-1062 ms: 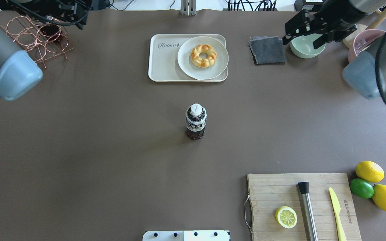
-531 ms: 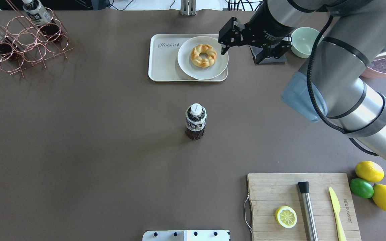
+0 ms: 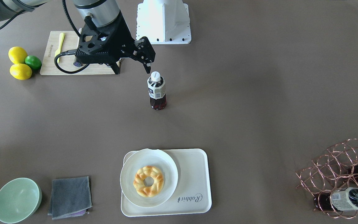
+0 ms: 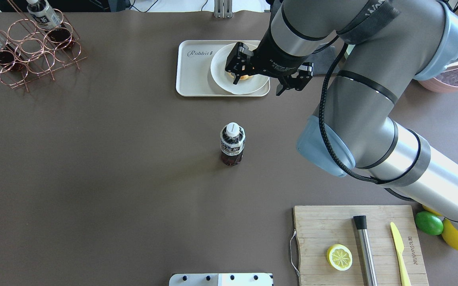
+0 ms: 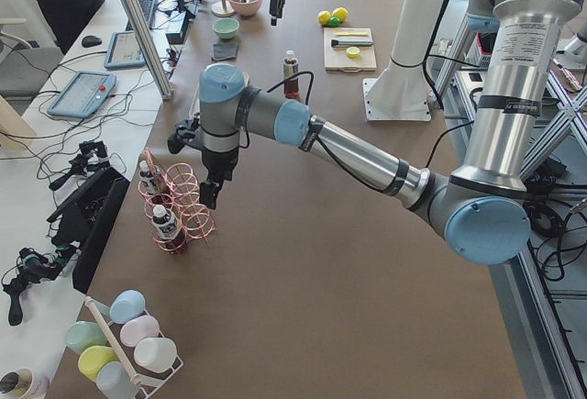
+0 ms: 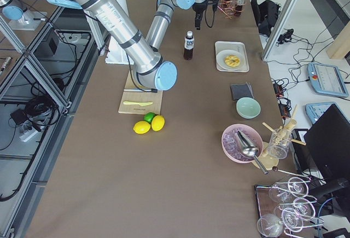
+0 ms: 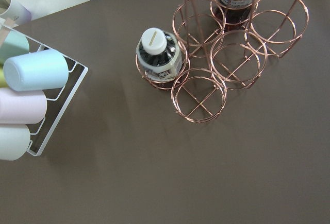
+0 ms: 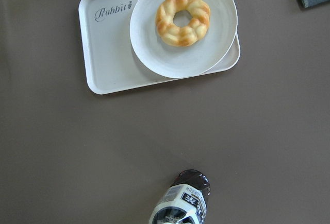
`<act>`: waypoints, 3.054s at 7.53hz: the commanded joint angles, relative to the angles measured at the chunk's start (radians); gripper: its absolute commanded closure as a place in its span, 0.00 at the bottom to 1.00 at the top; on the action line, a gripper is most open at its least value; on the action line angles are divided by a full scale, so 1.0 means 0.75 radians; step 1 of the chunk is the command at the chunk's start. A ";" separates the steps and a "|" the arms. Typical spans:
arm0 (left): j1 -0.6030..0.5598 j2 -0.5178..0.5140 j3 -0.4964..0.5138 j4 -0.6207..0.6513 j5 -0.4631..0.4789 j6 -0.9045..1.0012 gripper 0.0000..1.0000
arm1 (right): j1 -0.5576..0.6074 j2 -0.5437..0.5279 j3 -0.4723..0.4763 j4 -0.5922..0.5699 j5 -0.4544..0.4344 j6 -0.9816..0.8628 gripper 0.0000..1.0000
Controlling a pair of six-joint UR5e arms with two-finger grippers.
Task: Place tea on tray
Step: 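Move the right gripper over the tea bottle while the left arm withdraws, then lower the right gripper around the bottle cap and close it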
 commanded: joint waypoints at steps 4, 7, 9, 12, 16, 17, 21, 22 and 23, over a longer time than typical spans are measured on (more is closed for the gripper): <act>-0.046 0.168 0.259 -0.297 -0.060 0.014 0.02 | -0.147 0.007 0.009 -0.006 -0.142 0.090 0.00; -0.046 0.161 0.265 -0.208 -0.069 0.005 0.02 | -0.188 0.003 0.002 -0.028 -0.148 0.090 0.00; -0.046 0.121 0.243 -0.097 -0.073 -0.094 0.02 | -0.214 0.005 -0.002 -0.046 -0.156 0.088 0.00; -0.044 0.114 0.245 -0.097 -0.071 -0.105 0.02 | -0.290 0.011 -0.014 -0.051 -0.227 0.104 0.01; -0.044 0.114 0.245 -0.097 -0.071 -0.105 0.02 | -0.260 0.079 -0.118 -0.124 -0.258 0.082 0.05; -0.044 0.114 0.243 -0.097 -0.071 -0.105 0.02 | -0.262 0.079 -0.136 -0.124 -0.264 0.084 0.10; -0.032 0.092 0.251 -0.097 -0.069 -0.107 0.02 | -0.280 0.077 -0.157 -0.116 -0.285 0.084 0.15; -0.025 0.090 0.251 -0.097 -0.069 -0.107 0.02 | -0.282 0.075 -0.157 -0.114 -0.285 0.084 0.42; -0.023 0.086 0.257 -0.097 -0.069 -0.107 0.02 | -0.282 0.075 -0.173 -0.112 -0.285 0.082 0.65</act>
